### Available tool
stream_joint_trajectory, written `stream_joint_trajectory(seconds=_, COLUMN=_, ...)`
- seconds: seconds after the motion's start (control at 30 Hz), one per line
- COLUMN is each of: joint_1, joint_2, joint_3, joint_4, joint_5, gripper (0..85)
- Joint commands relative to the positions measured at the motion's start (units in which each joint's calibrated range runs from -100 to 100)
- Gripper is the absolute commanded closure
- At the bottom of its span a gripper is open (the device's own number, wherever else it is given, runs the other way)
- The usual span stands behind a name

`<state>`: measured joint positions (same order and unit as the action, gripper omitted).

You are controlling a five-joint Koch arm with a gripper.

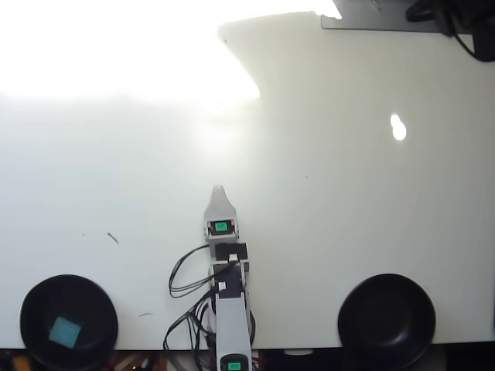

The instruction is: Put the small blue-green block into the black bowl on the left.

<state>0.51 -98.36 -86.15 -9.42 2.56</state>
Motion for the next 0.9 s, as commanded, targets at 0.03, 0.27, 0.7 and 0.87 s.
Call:
stream_joint_trajectory(seconds=0.03, joint_1=-0.59, joint_2=-1.32, joint_3=-3.5, joint_4=6.38, joint_5=-0.39, gripper=48.4)
stream_joint_trajectory(seconds=0.27, joint_1=-0.59, joint_2=-1.11, joint_3=-9.78, joint_4=7.84, joint_5=-0.73, gripper=41.1)
stream_joint_trajectory(seconds=0.7, joint_1=-1.07, joint_2=-0.68, joint_3=-13.85, joint_4=6.79, joint_5=-0.63, gripper=38.4)
stream_joint_trajectory(seconds=0.87, joint_1=-1.03, joint_2=-0.68, joint_3=-13.85, joint_4=6.46, joint_5=-0.59, gripper=36.5)
